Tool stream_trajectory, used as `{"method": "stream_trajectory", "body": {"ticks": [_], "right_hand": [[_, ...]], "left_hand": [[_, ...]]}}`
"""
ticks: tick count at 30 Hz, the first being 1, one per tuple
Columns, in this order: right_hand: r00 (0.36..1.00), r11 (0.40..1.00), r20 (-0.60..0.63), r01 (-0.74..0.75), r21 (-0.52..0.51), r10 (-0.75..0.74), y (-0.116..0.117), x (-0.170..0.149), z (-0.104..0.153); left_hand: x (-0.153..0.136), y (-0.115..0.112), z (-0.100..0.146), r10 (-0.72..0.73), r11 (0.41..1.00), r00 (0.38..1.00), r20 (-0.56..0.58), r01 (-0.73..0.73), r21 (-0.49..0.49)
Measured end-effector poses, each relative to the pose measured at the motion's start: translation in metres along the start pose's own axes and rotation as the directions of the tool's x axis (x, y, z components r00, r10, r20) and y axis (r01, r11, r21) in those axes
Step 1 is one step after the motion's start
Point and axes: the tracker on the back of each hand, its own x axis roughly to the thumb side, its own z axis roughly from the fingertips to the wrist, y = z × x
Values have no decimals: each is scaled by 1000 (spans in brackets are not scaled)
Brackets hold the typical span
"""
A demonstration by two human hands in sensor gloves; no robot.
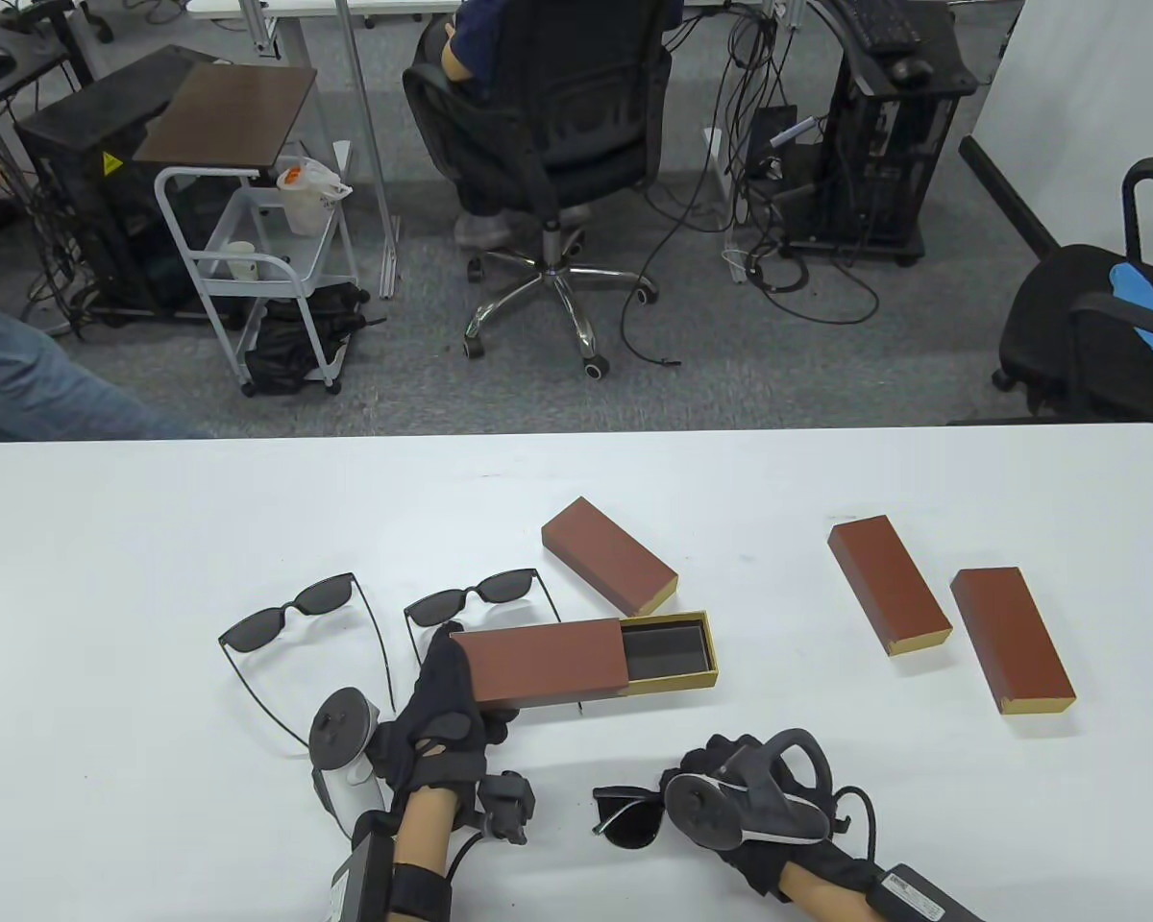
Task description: Slide to open storage boxes and store sunglasses
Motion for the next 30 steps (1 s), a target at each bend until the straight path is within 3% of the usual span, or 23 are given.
{"method": "stream_trajectory", "body": {"ticks": [5, 10, 19, 24, 30], "right_hand": [[1000, 999, -9, -29, -46, 28, -15, -6, 3], [997, 987, -36, -72, -147, 67, -58, -23, 6], [969, 941, -96, -243, -234, 227, -132, -46, 2], [906, 882, -147, -421, -210, 397, -143, -46, -10], [849, 836, -133, -527, -153, 511, -143, -40, -20]], "left_hand": [[0, 0, 0, 1, 1000, 1000, -5, -1, 5], [-1, 1, 1, 1, 1000, 1000, -12, 0, 12], [-2, 0, 1, -12, 1000, 1000, -24, 12, 9], [-3, -3, 1, -29, 1000, 999, -28, 29, -10], [-3, -10, 1, -23, 998, 999, -25, 21, -63]]}}
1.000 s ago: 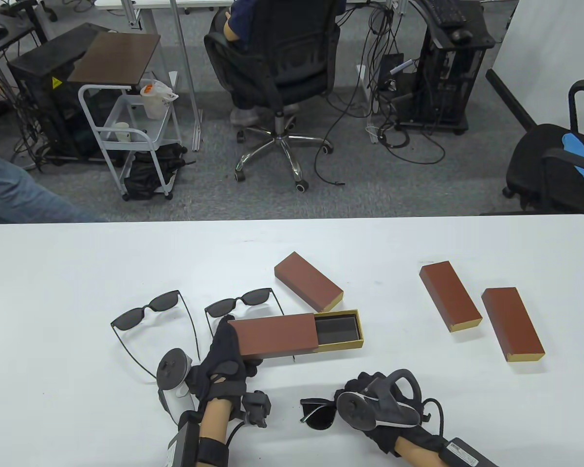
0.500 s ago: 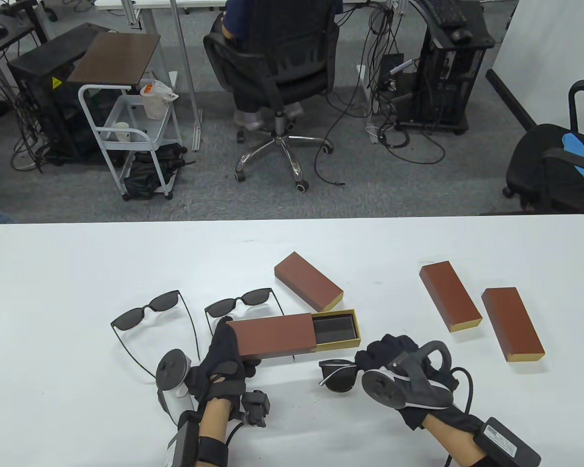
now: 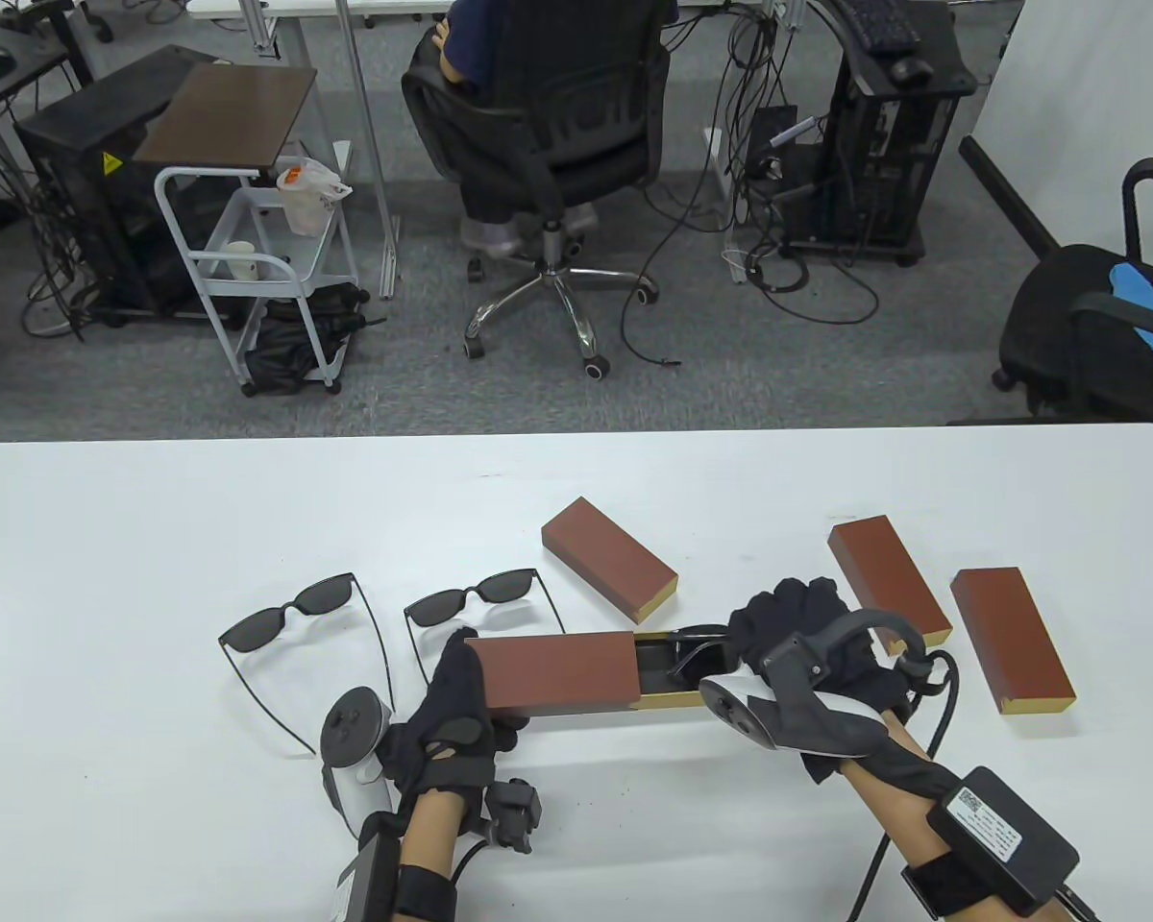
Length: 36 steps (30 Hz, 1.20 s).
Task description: Slide to open storage boxes and store sunglasses
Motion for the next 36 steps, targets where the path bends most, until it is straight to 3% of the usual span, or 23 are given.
{"method": "stream_trajectory", "body": {"ticks": [7, 13, 26, 30, 36], "right_hand": [[998, 999, 58, -37, 27, 36, -6, 16, -5], [998, 997, 53, 21, 74, -25, -9, 24, -13], [969, 957, -56, 246, 155, -240, -2, 26, -26], [967, 950, -84, 250, 186, -238, 2, 29, -29], [957, 954, -131, 275, 122, -259, 6, 33, -30]], "left_hand": [[2, -9, 0, -2, 998, 1000, -1, 2, -59], [4, -17, 1, 2, 995, 1000, 2, -1, -96], [3, -25, 2, -2, 988, 1000, -6, 1, -151], [1, -26, 2, -1, 988, 999, -35, -4, -154], [-6, -23, 0, 35, 987, 996, -77, -46, -152]]}}
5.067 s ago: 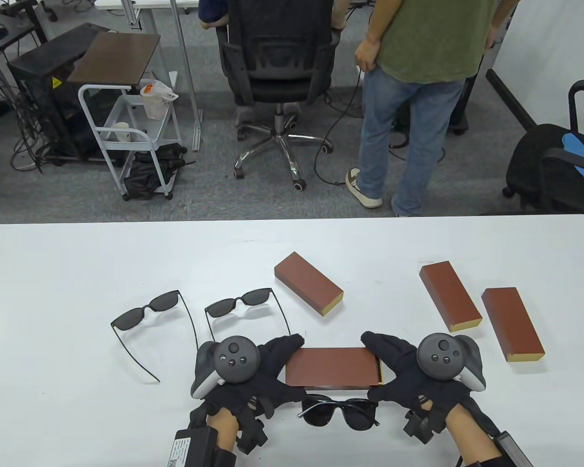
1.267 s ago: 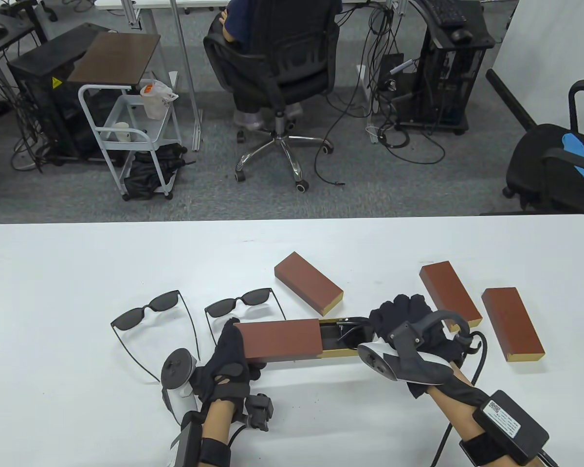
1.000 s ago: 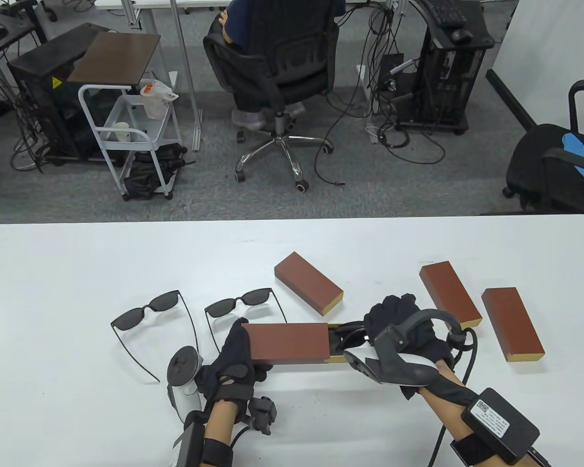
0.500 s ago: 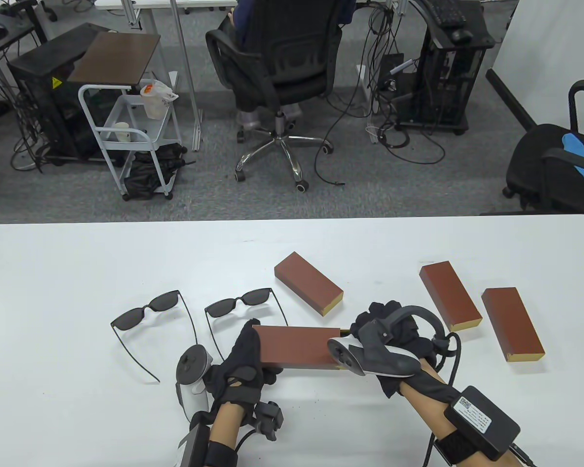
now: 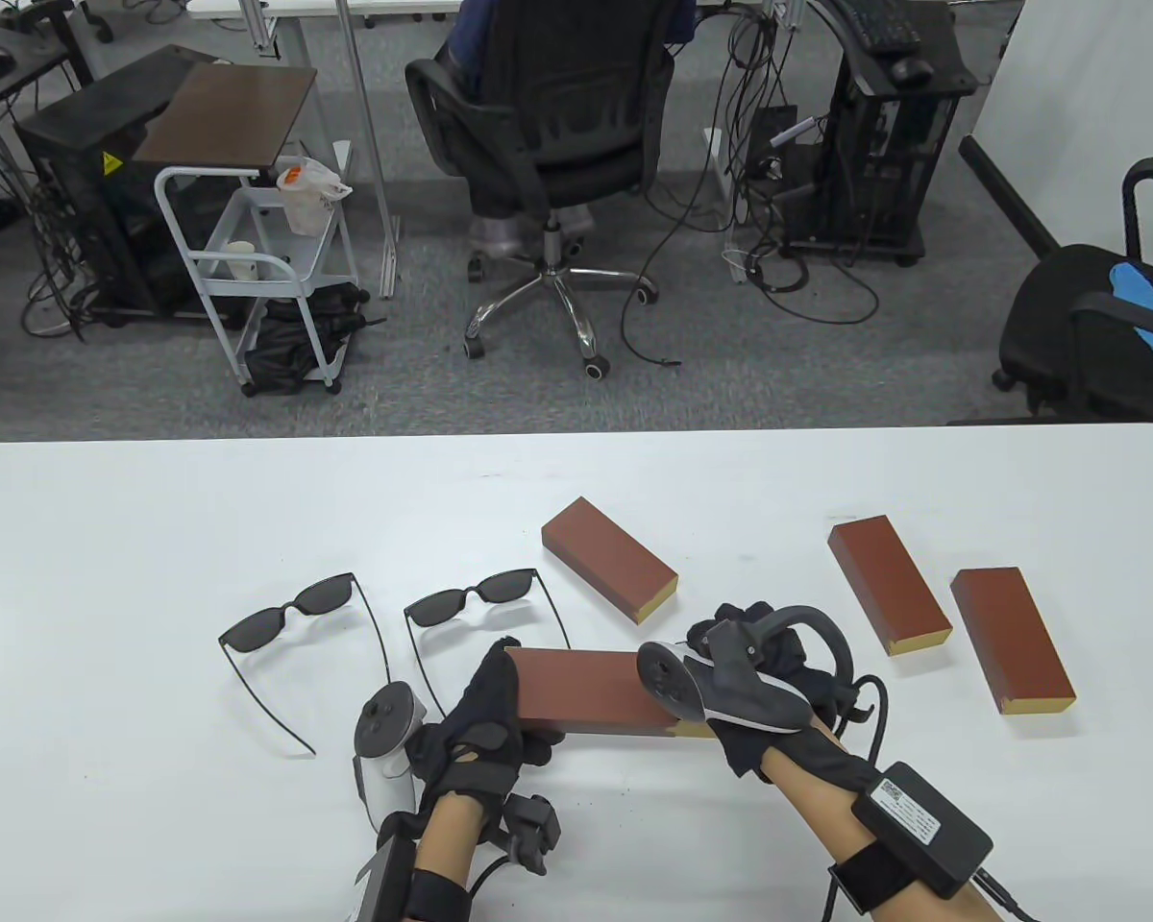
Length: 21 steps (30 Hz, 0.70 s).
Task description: Slide to open storage boxes and store sunglasses
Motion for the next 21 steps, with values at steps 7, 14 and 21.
{"method": "stream_trajectory", "body": {"ticks": [7, 14, 21], "right_hand": [[982, 983, -52, 182, 28, -180, 3, -13, 1], [797, 828, -222, 539, -156, -561, 8, -62, 9], [370, 495, -403, 827, -268, -837, 73, -98, 34]], "left_hand": [[-1, 6, -2, -23, 1000, 1000, 5, 23, 16], [1, 5, -2, -30, 1000, 999, 15, 30, -5], [1, 6, -2, -10, 1000, 1000, 29, 11, -13]]}}
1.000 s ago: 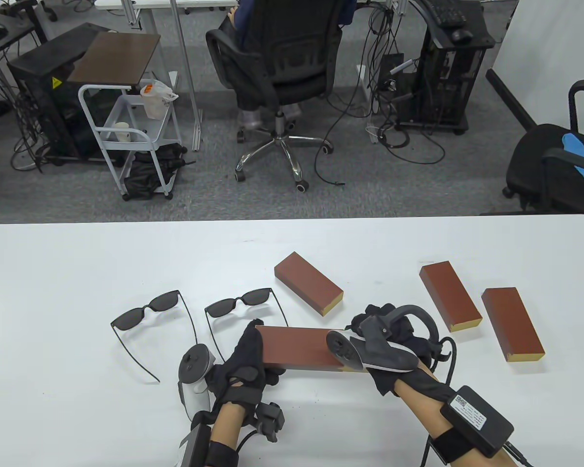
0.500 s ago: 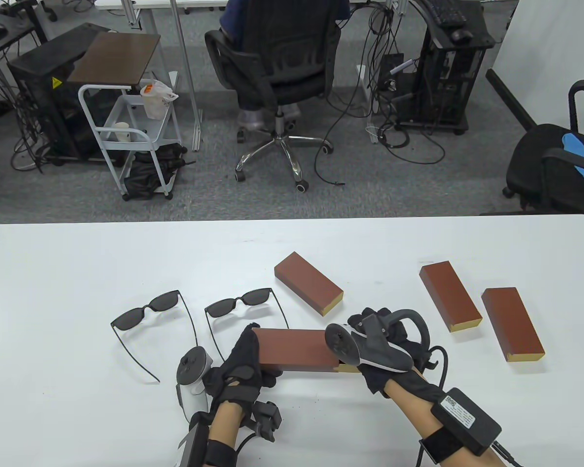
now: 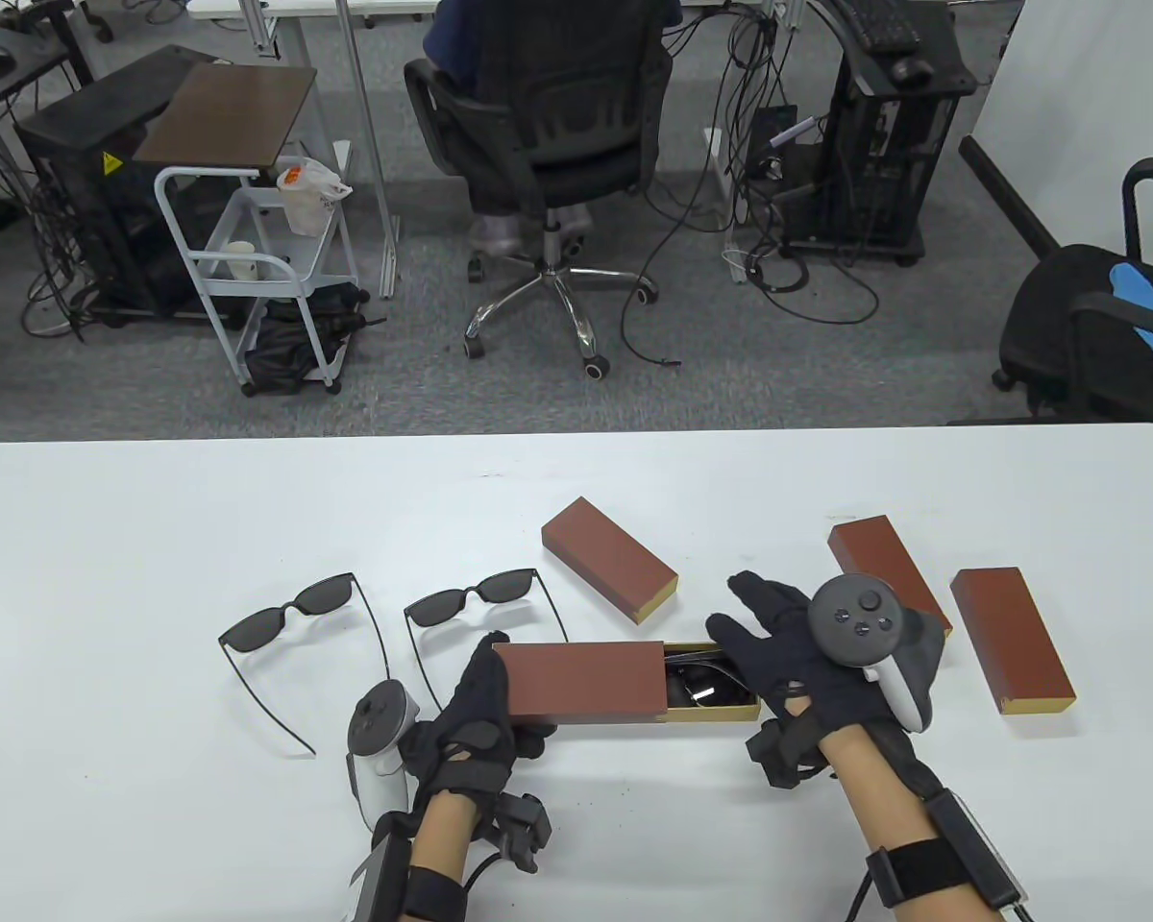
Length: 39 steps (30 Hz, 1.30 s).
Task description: Slide to open storage boxes and store sunglasses
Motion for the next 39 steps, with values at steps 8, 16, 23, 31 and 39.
{"method": "stream_trajectory", "body": {"ticks": [8, 16, 23, 31, 39], "right_hand": [[882, 883, -106, 466, 60, -459, 29, -44, 7], [893, 895, -56, 445, -37, -447, 32, -53, 13], [902, 899, -26, 426, -102, -430, 29, -52, 20], [824, 829, 88, 554, 73, -559, 48, -43, 26], [783, 767, 82, 574, 287, -616, 58, -39, 27]], "left_hand": [[-2, -1, 0, 10, 1000, 1000, 4, -10, 6], [-2, -1, 0, -8, 1000, 1000, 7, 7, 3], [-1, -3, 0, -17, 1000, 1000, 15, 17, -12], [2, -7, 2, 3, 1000, 1000, 11, -3, 19], [1, -27, 0, 28, 994, 1000, -2, -28, -108]]}}
